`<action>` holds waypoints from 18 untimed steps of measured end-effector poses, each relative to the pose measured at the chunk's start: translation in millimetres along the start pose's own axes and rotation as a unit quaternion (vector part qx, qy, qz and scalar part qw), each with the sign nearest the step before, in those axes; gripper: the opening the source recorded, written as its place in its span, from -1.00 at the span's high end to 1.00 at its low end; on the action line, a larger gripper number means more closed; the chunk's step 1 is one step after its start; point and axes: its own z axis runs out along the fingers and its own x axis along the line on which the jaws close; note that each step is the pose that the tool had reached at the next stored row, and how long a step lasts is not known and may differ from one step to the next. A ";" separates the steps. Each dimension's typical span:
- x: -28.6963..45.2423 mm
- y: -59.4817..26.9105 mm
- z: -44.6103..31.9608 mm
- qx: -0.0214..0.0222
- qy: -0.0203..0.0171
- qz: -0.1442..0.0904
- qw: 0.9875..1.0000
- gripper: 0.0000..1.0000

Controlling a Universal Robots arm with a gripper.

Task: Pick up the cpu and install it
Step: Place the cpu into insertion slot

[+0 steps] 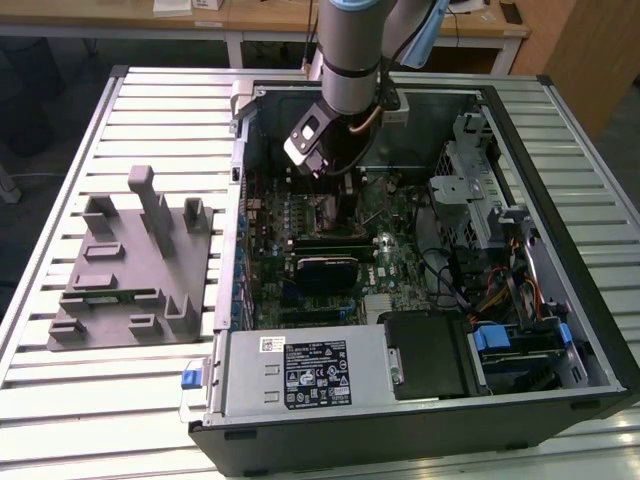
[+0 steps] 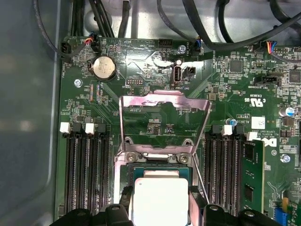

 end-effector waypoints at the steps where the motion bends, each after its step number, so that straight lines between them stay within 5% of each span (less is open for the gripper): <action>1: 0.0 -0.3 0.7 0.000 0.000 0.000 1.000 -0.09; 18: 0.3 -2.3 8.7 0.000 0.000 0.000 1.000 -0.09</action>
